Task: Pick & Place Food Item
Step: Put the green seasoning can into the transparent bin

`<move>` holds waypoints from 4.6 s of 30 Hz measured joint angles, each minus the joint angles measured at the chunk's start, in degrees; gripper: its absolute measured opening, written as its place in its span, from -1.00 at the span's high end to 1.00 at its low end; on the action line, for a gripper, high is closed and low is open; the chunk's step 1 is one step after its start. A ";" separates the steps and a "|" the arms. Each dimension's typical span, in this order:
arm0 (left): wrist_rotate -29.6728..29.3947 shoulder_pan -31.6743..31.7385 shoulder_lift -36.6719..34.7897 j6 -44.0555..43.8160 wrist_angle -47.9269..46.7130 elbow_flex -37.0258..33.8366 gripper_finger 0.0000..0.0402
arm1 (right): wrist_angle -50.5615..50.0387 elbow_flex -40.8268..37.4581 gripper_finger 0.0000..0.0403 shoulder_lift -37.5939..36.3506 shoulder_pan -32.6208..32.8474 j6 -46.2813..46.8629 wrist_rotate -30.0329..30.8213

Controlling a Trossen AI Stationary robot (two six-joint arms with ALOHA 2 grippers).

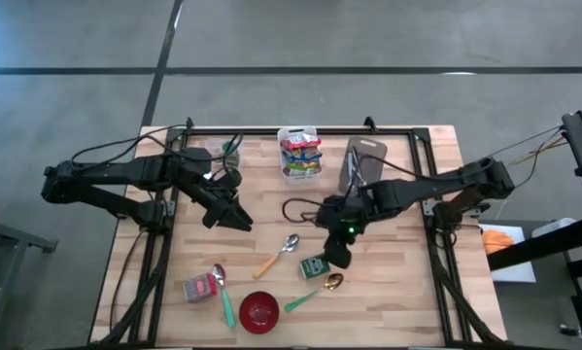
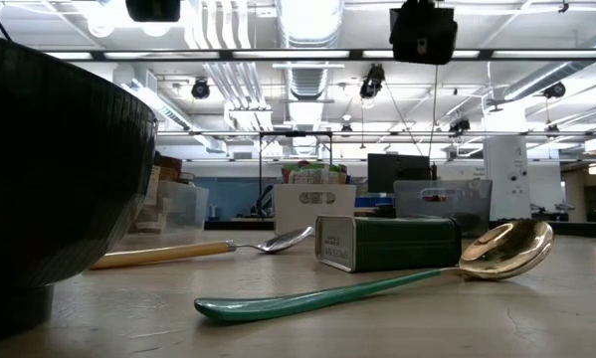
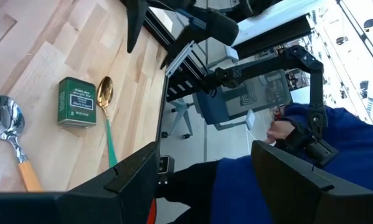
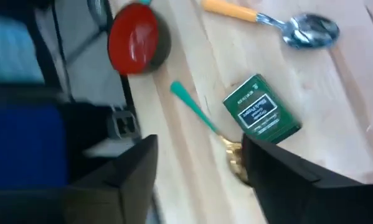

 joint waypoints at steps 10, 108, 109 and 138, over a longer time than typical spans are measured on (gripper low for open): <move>-1.93 0.56 0.15 2.57 -9.19 0.00 -0.28 | -3.21 -0.45 -0.32 0.33 3.02 -37.39 7.15; -11.19 0.66 0.06 7.37 -18.45 0.00 -0.28 | 9.78 1.49 -0.93 13.88 8.85 -31.15 14.41; -11.19 0.66 0.06 7.37 -18.45 0.00 -0.28 | 9.78 1.49 -0.91 13.88 8.85 -31.26 14.68; -13.55 0.66 0.06 7.50 -18.21 0.00 -0.28 | 6.79 1.51 -0.82 20.78 8.85 -38.85 22.87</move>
